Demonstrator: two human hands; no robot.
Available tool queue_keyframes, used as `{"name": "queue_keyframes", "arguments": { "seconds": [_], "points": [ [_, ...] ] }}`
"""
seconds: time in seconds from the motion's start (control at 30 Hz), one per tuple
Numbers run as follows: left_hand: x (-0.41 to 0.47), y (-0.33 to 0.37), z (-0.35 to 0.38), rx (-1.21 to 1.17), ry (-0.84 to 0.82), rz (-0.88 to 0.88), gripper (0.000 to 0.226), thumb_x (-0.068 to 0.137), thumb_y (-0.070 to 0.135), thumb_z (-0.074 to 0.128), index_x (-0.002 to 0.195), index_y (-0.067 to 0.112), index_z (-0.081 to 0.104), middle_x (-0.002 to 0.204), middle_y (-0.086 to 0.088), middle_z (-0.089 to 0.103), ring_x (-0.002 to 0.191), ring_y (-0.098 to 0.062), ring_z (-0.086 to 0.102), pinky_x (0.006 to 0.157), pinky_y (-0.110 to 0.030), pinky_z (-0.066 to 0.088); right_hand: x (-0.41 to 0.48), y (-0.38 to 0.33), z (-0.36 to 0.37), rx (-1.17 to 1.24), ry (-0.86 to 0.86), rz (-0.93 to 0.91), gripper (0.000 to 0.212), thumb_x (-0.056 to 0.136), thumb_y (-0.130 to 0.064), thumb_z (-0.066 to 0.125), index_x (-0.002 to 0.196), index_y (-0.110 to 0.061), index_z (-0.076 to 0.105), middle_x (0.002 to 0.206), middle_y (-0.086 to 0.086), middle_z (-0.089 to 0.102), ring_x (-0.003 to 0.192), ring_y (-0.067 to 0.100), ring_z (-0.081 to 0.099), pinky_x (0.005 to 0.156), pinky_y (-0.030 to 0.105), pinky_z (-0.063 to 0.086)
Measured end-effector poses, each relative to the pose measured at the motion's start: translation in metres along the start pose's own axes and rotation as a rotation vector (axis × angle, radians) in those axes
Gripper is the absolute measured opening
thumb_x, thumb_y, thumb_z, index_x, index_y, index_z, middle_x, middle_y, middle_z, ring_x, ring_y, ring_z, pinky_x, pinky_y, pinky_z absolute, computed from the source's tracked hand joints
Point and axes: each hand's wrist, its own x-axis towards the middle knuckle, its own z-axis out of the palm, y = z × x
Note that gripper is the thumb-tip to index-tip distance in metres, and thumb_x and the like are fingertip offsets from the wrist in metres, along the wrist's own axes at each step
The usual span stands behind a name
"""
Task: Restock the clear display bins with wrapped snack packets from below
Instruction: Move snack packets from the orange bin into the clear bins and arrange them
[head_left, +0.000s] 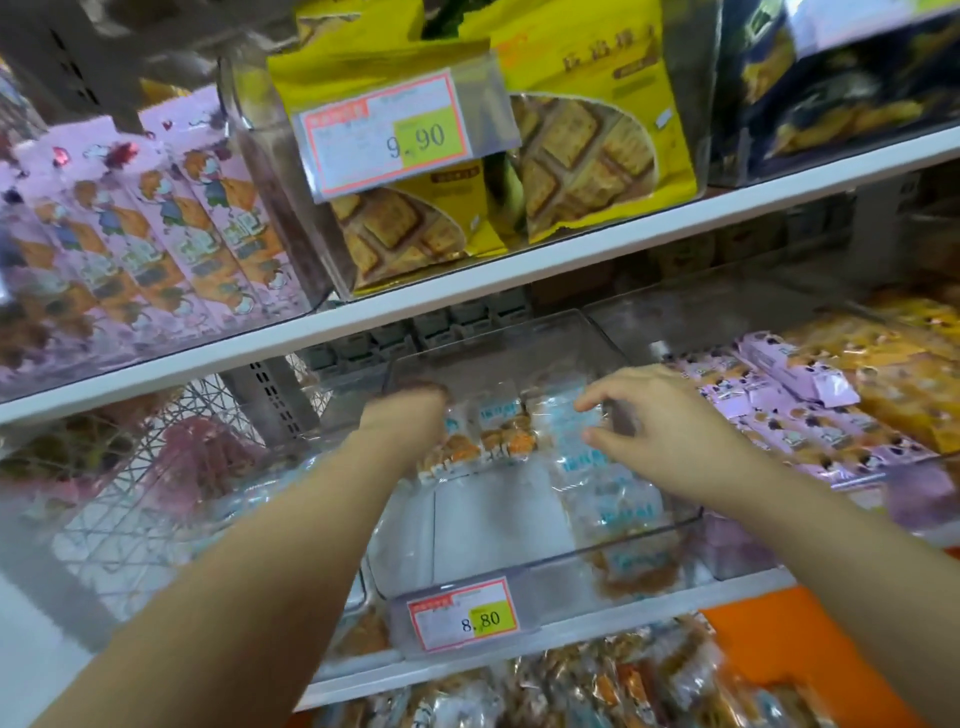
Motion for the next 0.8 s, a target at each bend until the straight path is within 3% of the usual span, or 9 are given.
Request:
{"name": "queue_keyframes", "arguments": {
  "seconds": [0.07,0.23,0.3,0.4,0.5,0.6,0.63,0.7,0.8],
  "points": [
    [0.015,0.002,0.009,0.005,-0.010,0.028,0.038,0.090,0.012,0.051,0.127,0.017,0.053,0.121,-0.008,0.060,0.105,-0.027,0.061,0.087,-0.038,0.053,0.000,0.005,0.001,0.000,-0.015,-0.016,0.022,0.085,-0.028,0.068,0.107,-0.025,0.067,0.101,-0.012,0.058,0.113,0.013,0.045,0.093,0.023,0.033],
    [0.037,0.008,0.024,0.141,0.008,0.049,0.036,0.092,0.012,0.050,0.128,0.014,0.054,0.125,-0.009,0.057,0.111,-0.026,0.055,0.093,-0.033,0.048,0.000,0.010,0.004,-0.019,0.001,-0.061,0.022,0.084,-0.027,0.068,0.105,-0.026,0.068,0.107,-0.010,0.062,0.114,0.012,0.042,0.093,0.020,0.030],
    [0.036,0.012,0.031,0.186,0.093,-0.001,0.036,0.091,0.013,0.054,0.127,0.014,0.053,0.128,-0.012,0.053,0.115,-0.031,0.052,0.094,-0.037,0.048,0.000,0.009,0.005,-0.034,0.005,-0.074,0.023,0.084,-0.028,0.068,0.107,-0.027,0.068,0.109,-0.011,0.063,0.115,0.012,0.040,0.094,0.019,0.029],
    [0.021,0.023,0.035,0.134,0.344,-0.103,0.039,0.085,0.010,0.062,0.123,0.011,0.052,0.125,-0.018,0.051,0.106,-0.035,0.058,0.080,-0.038,0.052,0.000,0.008,0.006,-0.046,0.009,-0.076,0.024,0.084,-0.031,0.067,0.108,-0.028,0.067,0.110,-0.012,0.062,0.117,0.012,0.039,0.096,0.022,0.030],
    [0.003,0.037,0.041,-0.311,0.211,-0.285,0.035,0.092,0.010,0.052,0.126,0.007,0.041,0.125,-0.017,0.047,0.108,-0.039,0.057,0.080,-0.042,0.047,0.000,0.007,0.005,-0.032,0.001,-0.070,0.024,0.084,-0.031,0.067,0.108,-0.028,0.067,0.110,-0.012,0.062,0.117,0.011,0.039,0.095,0.022,0.032],
    [-0.009,0.043,0.062,-0.776,-0.045,-0.374,0.038,0.092,0.022,0.057,0.125,0.009,0.042,0.123,-0.016,0.056,0.113,-0.036,0.056,0.083,-0.035,0.045,-0.001,0.006,0.003,-0.027,-0.011,-0.064,0.024,0.084,-0.030,0.068,0.108,-0.027,0.067,0.100,-0.015,0.057,0.117,0.011,0.039,0.091,0.017,0.027],
    [-0.011,0.044,0.066,-0.877,-0.125,-0.353,0.040,0.091,0.020,0.058,0.127,0.011,0.041,0.122,-0.018,0.059,0.108,-0.035,0.059,0.078,-0.033,0.047,-0.002,0.005,0.003,-0.026,-0.013,-0.060,0.024,0.084,-0.030,0.068,0.107,-0.026,0.068,0.097,-0.015,0.055,0.117,0.011,0.039,0.088,0.016,0.025],
    [-0.011,0.044,0.065,-1.068,-0.175,-0.324,0.044,0.092,0.010,0.055,0.133,0.014,0.039,0.106,-0.015,0.062,0.080,-0.025,0.059,0.055,-0.020,0.043,-0.003,0.005,0.003,-0.029,-0.015,-0.055,0.023,0.083,-0.030,0.069,0.106,-0.026,0.068,0.096,-0.014,0.054,0.117,0.012,0.039,0.086,0.015,0.024],
    [-0.009,0.046,0.058,-1.361,-0.143,-0.363,0.046,0.093,-0.005,0.047,0.135,0.010,0.039,0.082,-0.002,0.049,0.059,-0.011,0.037,0.038,-0.006,0.030,-0.004,0.005,0.004,-0.060,-0.024,-0.069,0.024,0.084,-0.032,0.068,0.107,-0.027,0.068,0.099,-0.013,0.057,0.117,0.012,0.039,0.087,0.016,0.025]
  ]
}}
